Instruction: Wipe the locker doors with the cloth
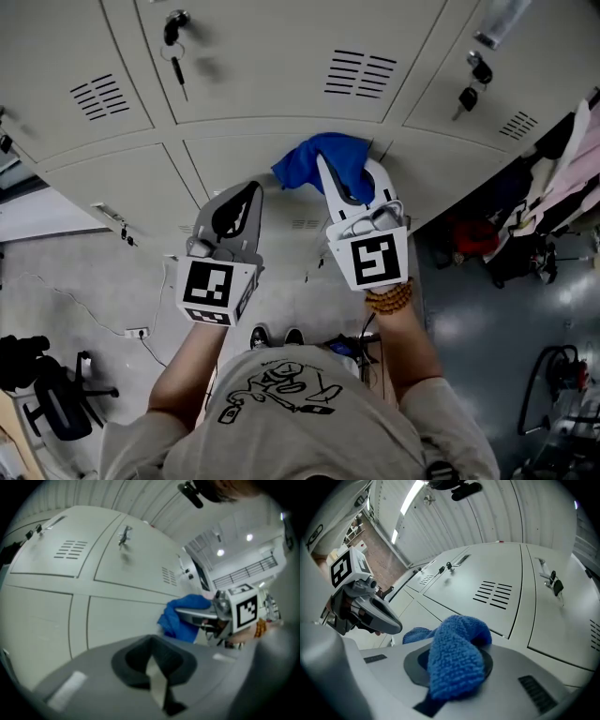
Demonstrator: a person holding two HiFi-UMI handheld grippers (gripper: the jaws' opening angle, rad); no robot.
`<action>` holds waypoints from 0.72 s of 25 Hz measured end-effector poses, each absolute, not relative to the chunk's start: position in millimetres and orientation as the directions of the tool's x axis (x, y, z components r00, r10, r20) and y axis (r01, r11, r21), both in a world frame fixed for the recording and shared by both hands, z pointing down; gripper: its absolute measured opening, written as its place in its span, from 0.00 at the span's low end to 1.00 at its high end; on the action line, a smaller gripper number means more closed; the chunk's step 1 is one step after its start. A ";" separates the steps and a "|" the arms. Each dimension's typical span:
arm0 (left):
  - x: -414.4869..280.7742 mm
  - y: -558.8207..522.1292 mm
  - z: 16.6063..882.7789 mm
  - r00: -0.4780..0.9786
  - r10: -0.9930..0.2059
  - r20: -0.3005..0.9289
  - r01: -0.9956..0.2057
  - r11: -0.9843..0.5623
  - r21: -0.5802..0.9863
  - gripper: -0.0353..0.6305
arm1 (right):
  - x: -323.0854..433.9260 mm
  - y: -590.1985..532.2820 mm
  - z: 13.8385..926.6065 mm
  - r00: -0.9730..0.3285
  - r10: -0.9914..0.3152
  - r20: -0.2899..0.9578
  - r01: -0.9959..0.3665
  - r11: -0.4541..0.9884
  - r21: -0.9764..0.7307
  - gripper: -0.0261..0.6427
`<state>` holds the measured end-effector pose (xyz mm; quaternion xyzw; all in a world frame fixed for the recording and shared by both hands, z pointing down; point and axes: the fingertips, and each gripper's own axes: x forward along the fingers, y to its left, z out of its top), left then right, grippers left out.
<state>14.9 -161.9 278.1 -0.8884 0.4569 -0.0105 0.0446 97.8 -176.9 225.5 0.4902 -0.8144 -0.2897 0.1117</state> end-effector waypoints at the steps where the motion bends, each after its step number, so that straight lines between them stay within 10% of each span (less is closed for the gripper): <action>1: 12.6 -160.6 275.5 0.583 -0.812 -0.027 -0.811 -0.579 -0.085 0.06 | 97.5 -176.7 223.2 -0.492 -0.865 -0.105 -0.744 0.355 0.566 0.07; 18: -37.7 -118.5 276.0 0.515 -0.856 -0.045 -0.857 -0.514 -0.045 0.06 | 42.6 -113.4 265.5 -0.522 -0.844 -0.125 -0.852 0.507 0.131 0.07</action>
